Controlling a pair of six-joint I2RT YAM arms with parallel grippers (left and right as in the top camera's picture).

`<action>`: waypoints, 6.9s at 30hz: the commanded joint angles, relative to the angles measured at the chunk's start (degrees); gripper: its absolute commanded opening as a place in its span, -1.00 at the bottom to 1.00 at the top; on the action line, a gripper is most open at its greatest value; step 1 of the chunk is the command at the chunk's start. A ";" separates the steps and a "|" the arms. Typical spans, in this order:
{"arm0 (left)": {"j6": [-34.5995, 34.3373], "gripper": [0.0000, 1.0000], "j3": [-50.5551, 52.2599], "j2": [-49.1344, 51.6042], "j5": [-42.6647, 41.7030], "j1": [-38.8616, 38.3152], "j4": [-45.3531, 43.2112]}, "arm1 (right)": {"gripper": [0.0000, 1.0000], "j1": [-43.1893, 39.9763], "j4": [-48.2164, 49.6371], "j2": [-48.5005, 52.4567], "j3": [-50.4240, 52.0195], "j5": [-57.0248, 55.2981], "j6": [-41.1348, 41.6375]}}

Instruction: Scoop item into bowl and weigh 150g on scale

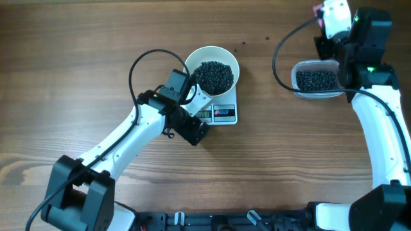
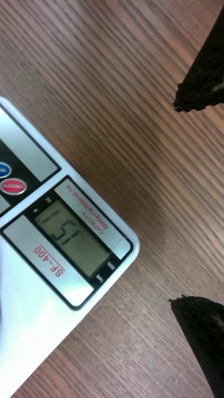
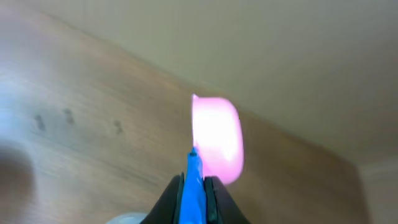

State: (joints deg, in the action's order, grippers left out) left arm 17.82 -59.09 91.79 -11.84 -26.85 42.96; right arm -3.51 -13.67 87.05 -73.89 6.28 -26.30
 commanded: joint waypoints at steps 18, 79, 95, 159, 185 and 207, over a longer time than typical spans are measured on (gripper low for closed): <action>-0.13 1.00 0.28 -0.61 -0.52 -0.04 -0.13 | -0.91 9.03 13.62 14.51 -1.11 28.98 7.52; -0.13 1.00 0.28 -0.61 -0.52 -0.04 -0.13 | -0.91 18.71 -1.57 20.37 -1.09 32.70 -11.17; -0.13 1.00 0.28 -0.61 -0.50 -0.04 -0.13 | -0.91 18.71 -3.80 20.37 -1.09 34.86 -5.03; -0.13 1.00 0.28 -0.61 -0.50 -0.04 -0.13 | -0.91 12.26 -0.96 15.28 -1.11 42.71 -2.19; -0.13 1.00 0.28 -0.61 -0.50 -0.04 -0.13 | -0.91 11.98 -2.12 15.10 -1.11 40.79 -7.54; -0.13 1.00 0.28 -0.61 -0.50 -0.04 -0.13 | -0.91 11.67 -0.11 15.10 -1.11 42.25 -6.51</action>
State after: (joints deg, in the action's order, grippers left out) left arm 17.85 -59.09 91.79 -11.84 -26.85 42.98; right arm 8.40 -14.09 103.90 -74.41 46.72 -33.26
